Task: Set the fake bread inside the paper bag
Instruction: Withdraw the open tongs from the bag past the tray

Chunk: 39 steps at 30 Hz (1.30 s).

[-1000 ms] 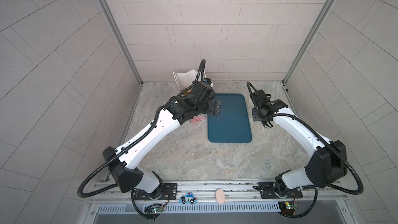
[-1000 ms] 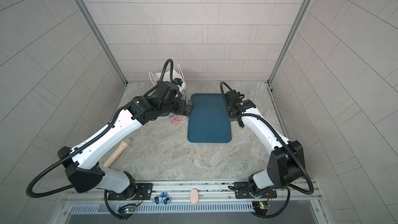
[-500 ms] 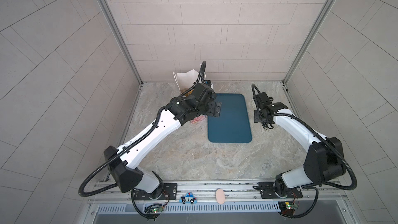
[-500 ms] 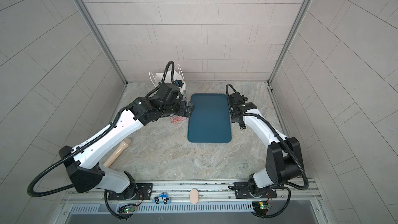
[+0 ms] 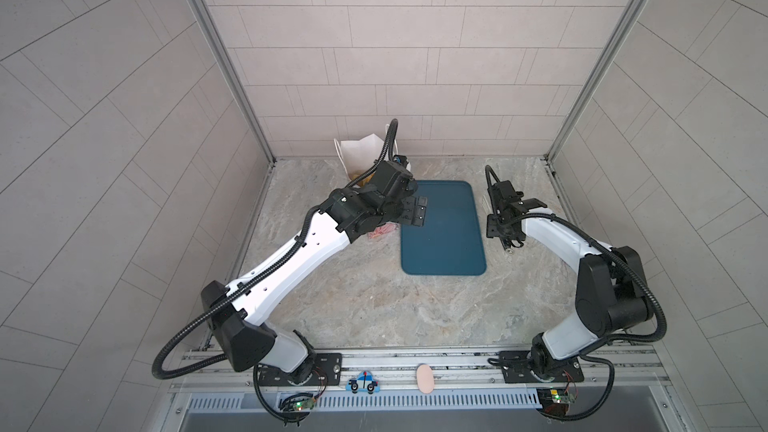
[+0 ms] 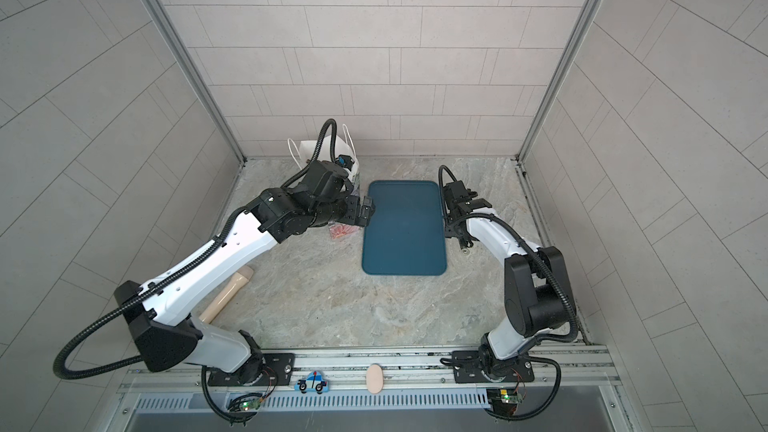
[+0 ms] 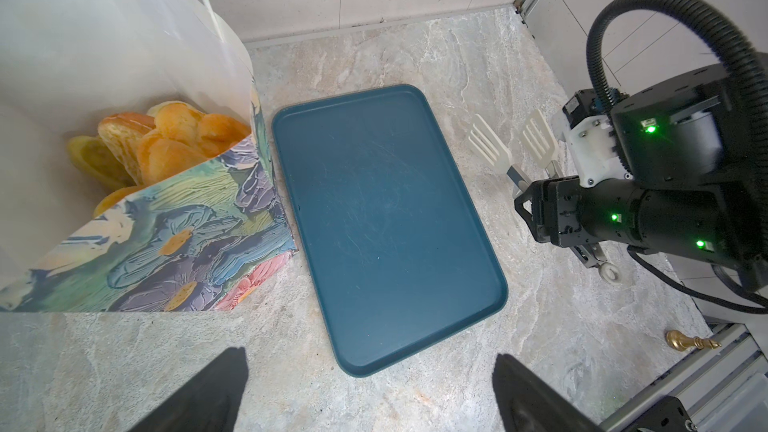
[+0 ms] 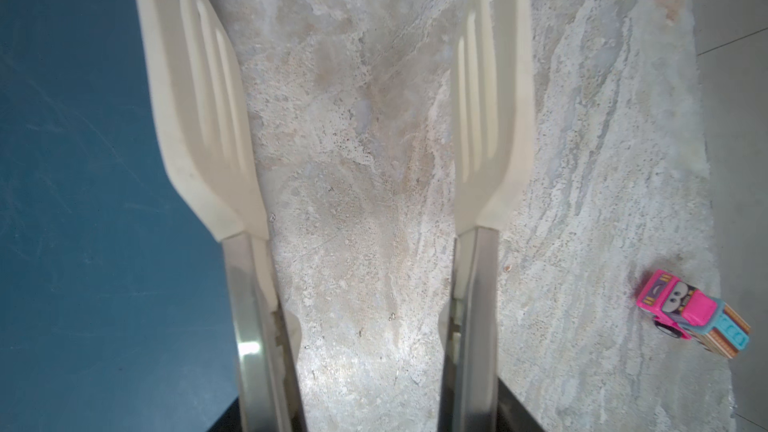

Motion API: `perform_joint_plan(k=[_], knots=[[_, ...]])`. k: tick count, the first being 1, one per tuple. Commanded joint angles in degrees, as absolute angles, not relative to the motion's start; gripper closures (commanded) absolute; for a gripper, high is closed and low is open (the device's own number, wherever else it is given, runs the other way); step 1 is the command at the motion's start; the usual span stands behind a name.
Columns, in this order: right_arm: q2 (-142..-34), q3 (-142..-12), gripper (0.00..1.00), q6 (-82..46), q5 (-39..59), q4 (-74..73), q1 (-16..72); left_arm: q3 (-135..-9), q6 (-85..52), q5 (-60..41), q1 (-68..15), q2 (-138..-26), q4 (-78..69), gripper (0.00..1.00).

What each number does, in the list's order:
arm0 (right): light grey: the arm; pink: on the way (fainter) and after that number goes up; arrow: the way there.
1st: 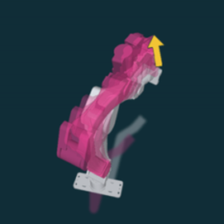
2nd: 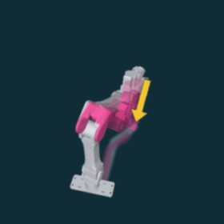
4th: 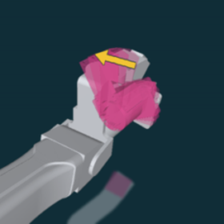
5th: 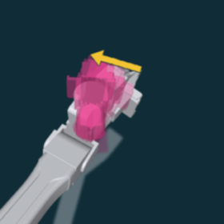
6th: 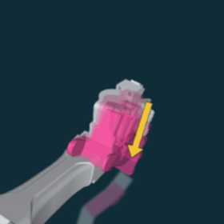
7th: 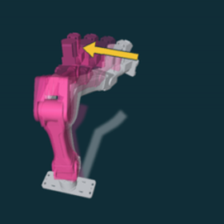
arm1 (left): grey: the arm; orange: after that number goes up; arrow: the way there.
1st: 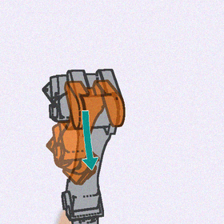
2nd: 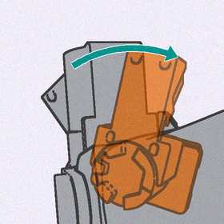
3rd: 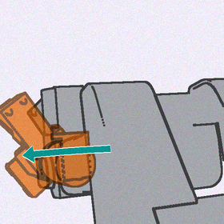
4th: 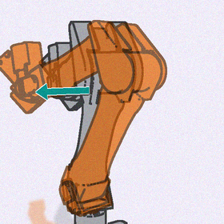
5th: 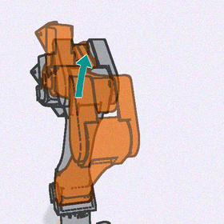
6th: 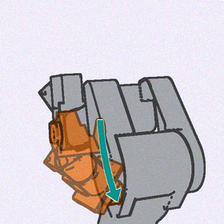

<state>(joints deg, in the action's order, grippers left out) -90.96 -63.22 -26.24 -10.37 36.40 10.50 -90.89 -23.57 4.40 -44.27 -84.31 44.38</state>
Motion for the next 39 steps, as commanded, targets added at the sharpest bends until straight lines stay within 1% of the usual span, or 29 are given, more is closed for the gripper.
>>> perform_joint_plan(k=[1,16,32,39], knots=[[-92.0,-62.7,0.35,-27.2,-10.6,33.2,9.9,-90.2,-24.2,5.7,-44.5,-83.5,44.2,0.00],[-97.4,-62.6,0.34,-27.1,-8.9,28.4,8.2,-89.4,-24.3,6.4,-44.5,-83.2,44.2,0.00],[-104.3,-65.6,0.31,-27.5,-6.2,29.4,6.6,-88.1,-24.6,7.3,-44.5,-82.8,43.9,0.00],[-104.6,-65.9,0.27,-26.9,-5.2,30.0,6.4,-87.8,-24.6,8.5,-44.5,-82.4,43.8,0.00]])
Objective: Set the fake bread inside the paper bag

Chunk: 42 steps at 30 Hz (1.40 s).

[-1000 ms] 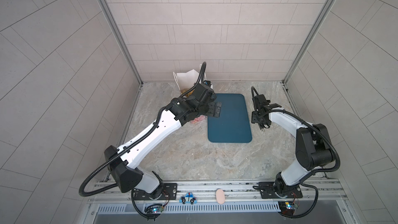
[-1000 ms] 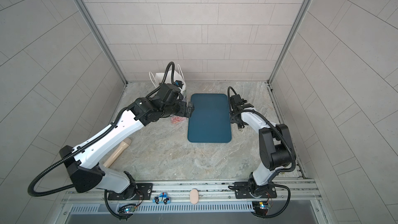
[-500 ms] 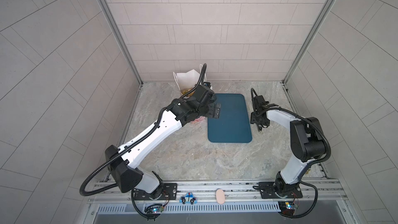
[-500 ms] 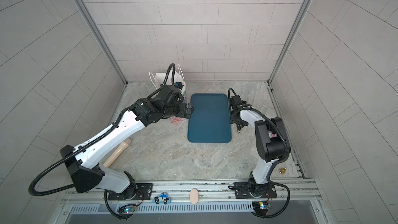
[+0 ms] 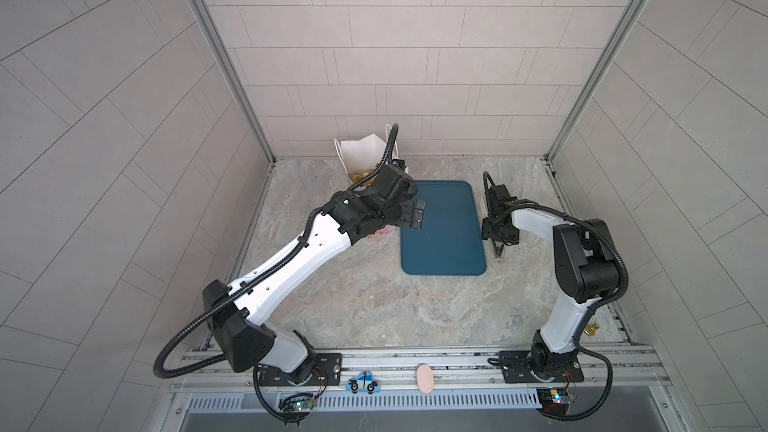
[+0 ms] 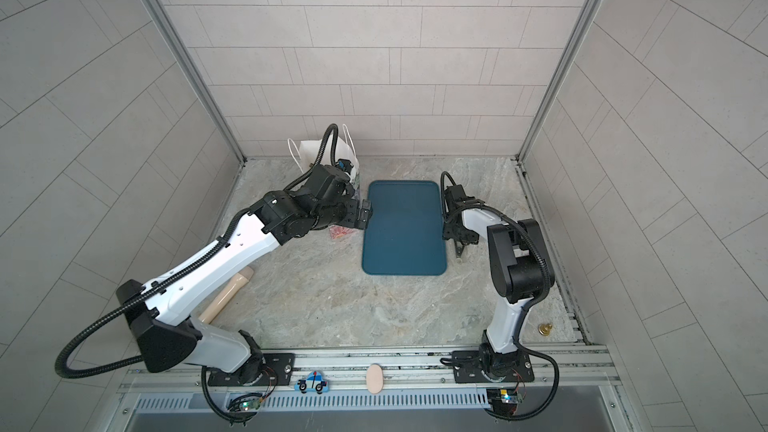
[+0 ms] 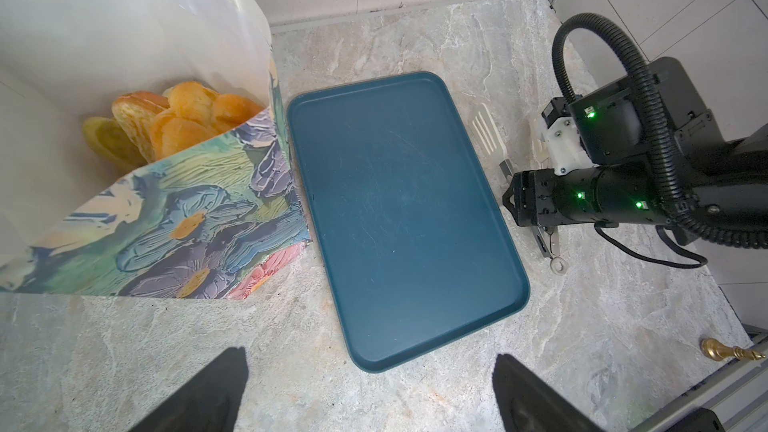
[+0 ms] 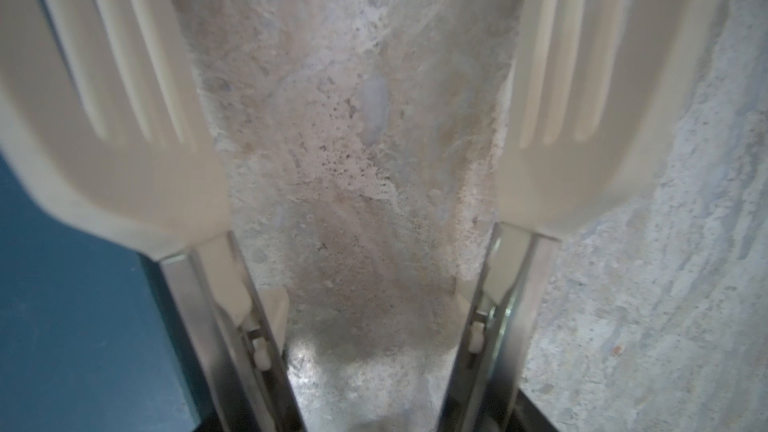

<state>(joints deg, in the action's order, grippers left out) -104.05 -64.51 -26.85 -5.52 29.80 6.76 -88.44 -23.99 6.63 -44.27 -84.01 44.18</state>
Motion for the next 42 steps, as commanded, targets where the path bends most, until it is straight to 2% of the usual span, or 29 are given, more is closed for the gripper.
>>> perform_joint_plan(k=[1,17,25,31,42], knots=[[-104.6,-65.9,0.27,-26.9,-5.2,30.1,6.3,-87.7,-24.6,8.7,-44.5,-82.3,43.8,0.00],[-99.7,-64.9,0.08,-25.1,-6.1,30.8,6.4,-87.1,-24.1,10.3,-44.2,-81.7,44.4,0.00],[-90.9,-59.9,0.07,-22.4,-8.9,26.9,6.4,-83.3,-25.0,15.0,-44.2,-78.7,43.7,0.00],[-82.1,-53.9,0.08,-18.2,-12.2,20.5,6.4,-75.2,-28.3,22.3,-43.0,-72.4,40.5,0.00],[-72.0,-42.2,0.08,-9.0,-18.4,3.0,6.3,-58.6,-32.9,30.4,-34.2,-60.0,38.4,0.00]])
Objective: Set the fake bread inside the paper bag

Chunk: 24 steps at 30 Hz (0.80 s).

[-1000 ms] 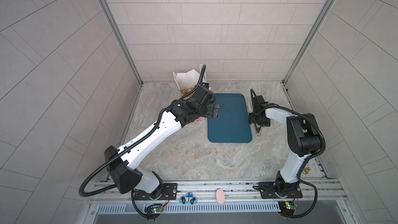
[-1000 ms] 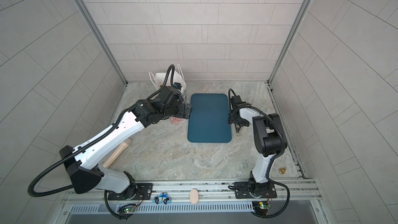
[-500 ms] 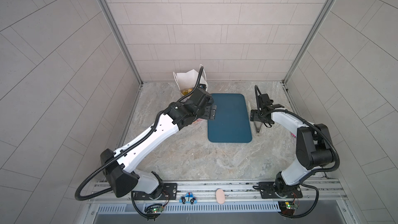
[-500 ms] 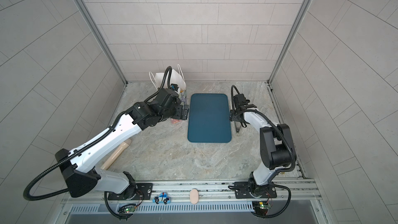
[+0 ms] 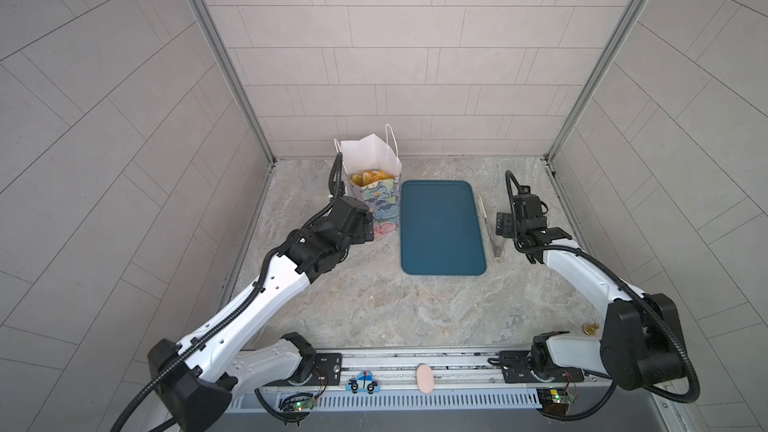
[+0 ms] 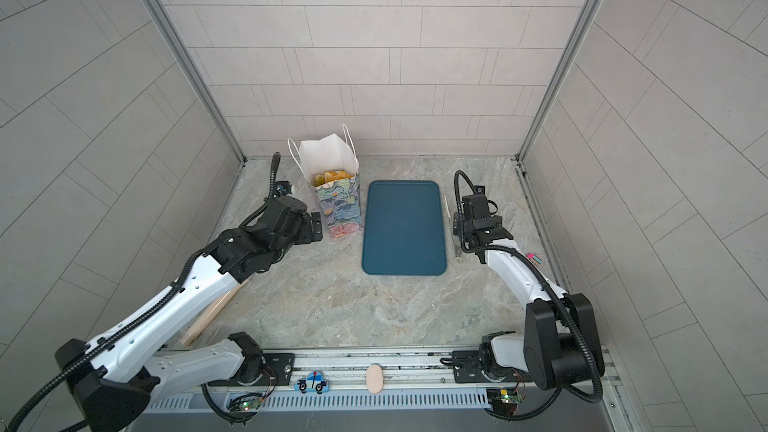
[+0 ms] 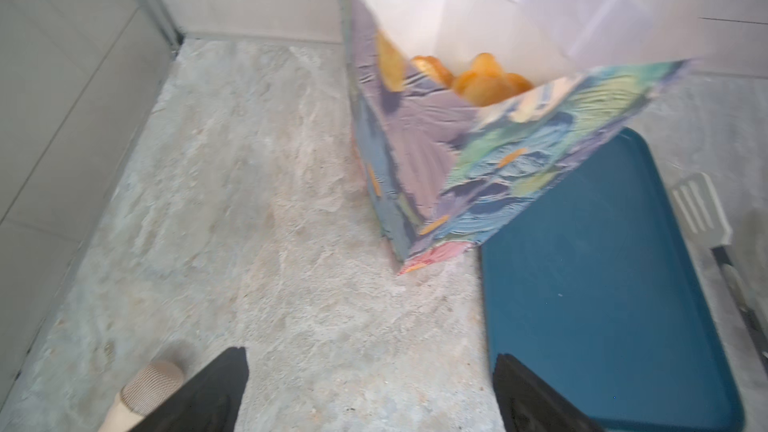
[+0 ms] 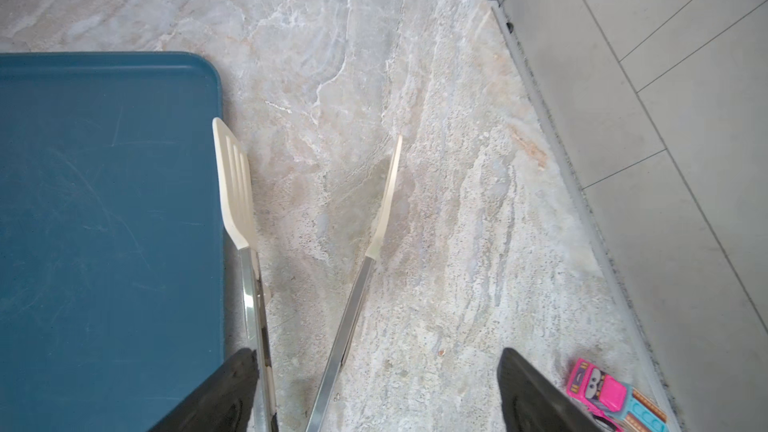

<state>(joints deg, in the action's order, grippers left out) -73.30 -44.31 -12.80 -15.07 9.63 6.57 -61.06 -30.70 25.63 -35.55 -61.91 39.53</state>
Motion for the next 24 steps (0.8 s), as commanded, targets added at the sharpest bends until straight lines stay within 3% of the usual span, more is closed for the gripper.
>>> perform_joint_plan(k=[1,13,16,21,24], knots=[[-72.0,-41.2,0.08,-7.9,-18.9,1.1,6.4,-57.4,-32.8,31.4,-33.6,-59.2,38.1,0.00],[-78.4,-30.9,0.06,-3.0,-19.8,-25.8,6.1,-44.2,-26.1,43.9,-27.3,-55.3,25.5,0.00],[-80.3,-29.9,0.05,-2.9,-19.7,-28.2,6.1,-38.6,-22.1,46.5,-25.6,-55.6,15.1,0.00],[-87.4,-23.8,0.00,-2.1,-19.4,-44.6,6.2,-27.4,-11.8,48.1,-22.1,-57.4,-8.3,0.00],[-86.6,-24.0,0.00,-3.0,-18.1,-42.7,5.5,-21.7,-7.2,46.6,-19.5,-60.5,-21.7,0.00]])
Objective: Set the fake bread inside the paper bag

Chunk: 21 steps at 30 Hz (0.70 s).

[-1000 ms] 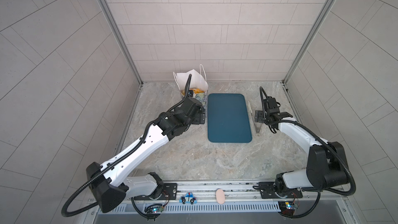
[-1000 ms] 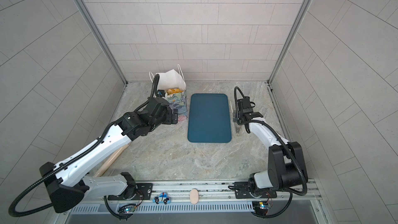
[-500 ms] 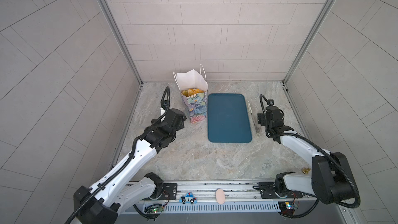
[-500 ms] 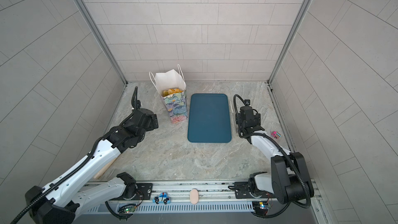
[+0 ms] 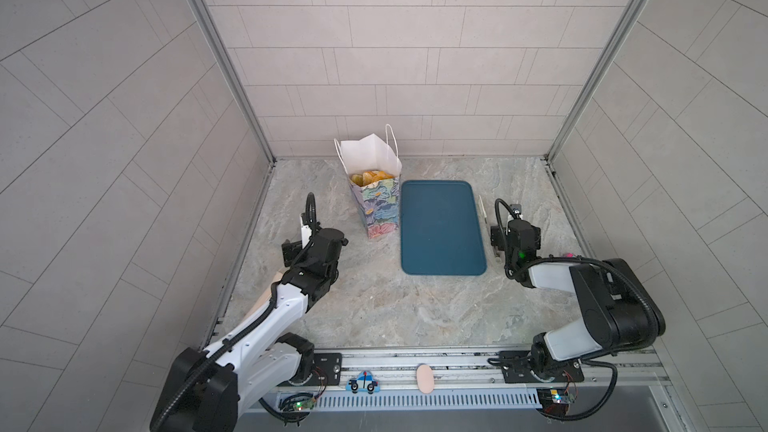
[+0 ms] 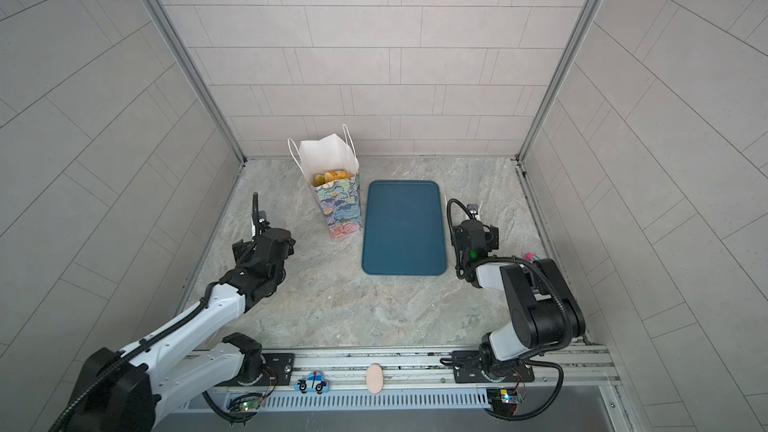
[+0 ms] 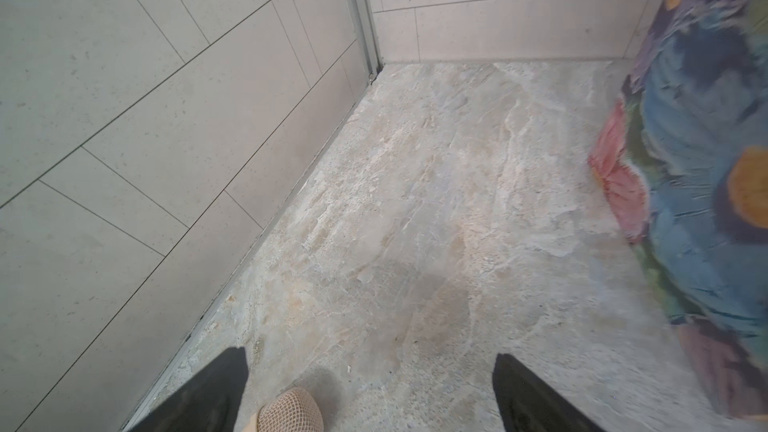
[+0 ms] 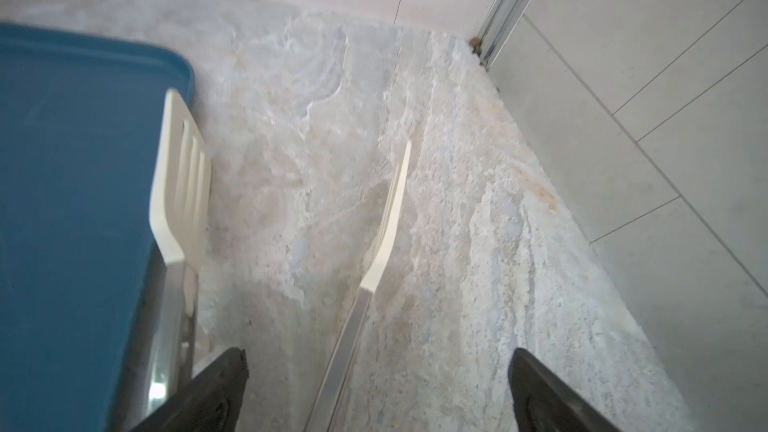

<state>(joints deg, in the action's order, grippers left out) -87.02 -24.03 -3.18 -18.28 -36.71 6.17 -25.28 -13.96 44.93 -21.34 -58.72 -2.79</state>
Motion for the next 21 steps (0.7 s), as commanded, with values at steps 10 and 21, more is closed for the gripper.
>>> perform_joint_plan(k=[10,21], knots=[[-86.6,-24.4,0.00,-3.2,-17.7,-42.2,5.2,-17.1,2.3,32.7,-11.7,-84.6,-61.3,0.00],[-86.7,-24.4,0.00,-3.2,-17.7,-42.3,5.3,-15.5,3.2,29.5,-11.0,-93.9,-71.4,0.00]])
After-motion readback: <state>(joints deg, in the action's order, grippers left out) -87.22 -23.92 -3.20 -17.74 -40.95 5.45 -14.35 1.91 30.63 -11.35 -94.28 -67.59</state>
